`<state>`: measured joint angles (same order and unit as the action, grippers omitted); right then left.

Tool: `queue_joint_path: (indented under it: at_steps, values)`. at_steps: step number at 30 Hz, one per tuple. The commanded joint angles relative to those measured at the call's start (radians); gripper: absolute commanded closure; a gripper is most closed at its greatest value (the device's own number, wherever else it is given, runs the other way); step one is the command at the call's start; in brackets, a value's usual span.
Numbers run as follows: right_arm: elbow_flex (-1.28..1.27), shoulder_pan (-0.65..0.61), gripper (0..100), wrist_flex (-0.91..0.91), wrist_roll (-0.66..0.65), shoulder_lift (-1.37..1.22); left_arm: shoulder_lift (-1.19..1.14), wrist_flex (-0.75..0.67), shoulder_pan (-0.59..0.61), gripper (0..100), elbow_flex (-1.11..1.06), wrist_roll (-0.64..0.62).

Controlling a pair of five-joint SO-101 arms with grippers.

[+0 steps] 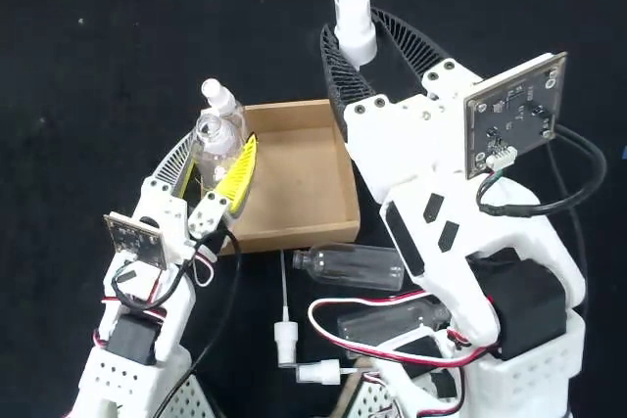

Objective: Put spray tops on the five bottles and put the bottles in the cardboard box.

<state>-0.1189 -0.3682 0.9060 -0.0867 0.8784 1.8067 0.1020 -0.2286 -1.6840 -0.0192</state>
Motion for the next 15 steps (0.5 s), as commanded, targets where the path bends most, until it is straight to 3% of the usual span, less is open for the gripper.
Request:
queue_joint_path:
  at_steps: [1, 6, 15]
  values:
    - [0.010, -0.014, 98.7, -0.035, 0.006, -0.008, 0.018, -0.021, -0.104, 97, -0.015, -0.009]
    - [0.008, -0.008, 98.7, -0.035, 0.006, 0.030, 0.018, -0.021, -0.255, 97, -0.015, -0.003]
    - [0.001, -0.011, 98.7, -0.009, 0.006, 0.148, 0.018, -0.020, -0.288, 97, -0.015, -0.006]
